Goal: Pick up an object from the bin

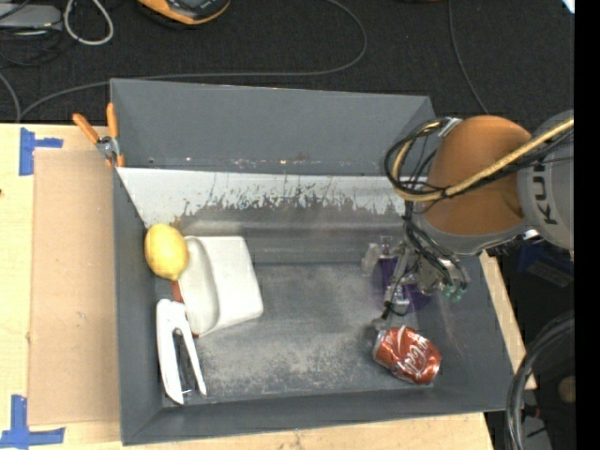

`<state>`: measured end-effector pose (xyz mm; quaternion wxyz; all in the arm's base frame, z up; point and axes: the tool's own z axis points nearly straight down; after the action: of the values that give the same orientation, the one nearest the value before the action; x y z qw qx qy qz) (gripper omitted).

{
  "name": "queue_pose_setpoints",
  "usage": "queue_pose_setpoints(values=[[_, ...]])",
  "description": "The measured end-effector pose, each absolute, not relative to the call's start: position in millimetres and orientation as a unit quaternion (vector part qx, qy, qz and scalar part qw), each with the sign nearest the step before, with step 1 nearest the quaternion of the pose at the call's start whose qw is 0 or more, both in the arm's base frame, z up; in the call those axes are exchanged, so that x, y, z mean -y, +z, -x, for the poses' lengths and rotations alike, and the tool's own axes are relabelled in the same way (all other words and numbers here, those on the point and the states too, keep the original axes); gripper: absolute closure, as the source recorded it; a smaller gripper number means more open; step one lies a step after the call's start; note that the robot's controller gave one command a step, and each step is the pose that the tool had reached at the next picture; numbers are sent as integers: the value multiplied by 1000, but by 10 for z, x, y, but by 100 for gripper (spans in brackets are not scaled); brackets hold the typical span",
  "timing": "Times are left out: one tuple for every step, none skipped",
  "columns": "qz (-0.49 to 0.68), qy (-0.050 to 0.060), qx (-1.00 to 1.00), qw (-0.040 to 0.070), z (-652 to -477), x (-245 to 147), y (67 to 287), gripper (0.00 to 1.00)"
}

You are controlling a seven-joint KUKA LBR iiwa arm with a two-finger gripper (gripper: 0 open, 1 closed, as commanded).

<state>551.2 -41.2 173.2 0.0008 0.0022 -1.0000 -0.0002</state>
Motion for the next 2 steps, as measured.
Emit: queue_pose_setpoints(values=[[-2,0,1000,1,-5512,411,1732,0],[-64,0,998,2,-5398,745,1491,0]])
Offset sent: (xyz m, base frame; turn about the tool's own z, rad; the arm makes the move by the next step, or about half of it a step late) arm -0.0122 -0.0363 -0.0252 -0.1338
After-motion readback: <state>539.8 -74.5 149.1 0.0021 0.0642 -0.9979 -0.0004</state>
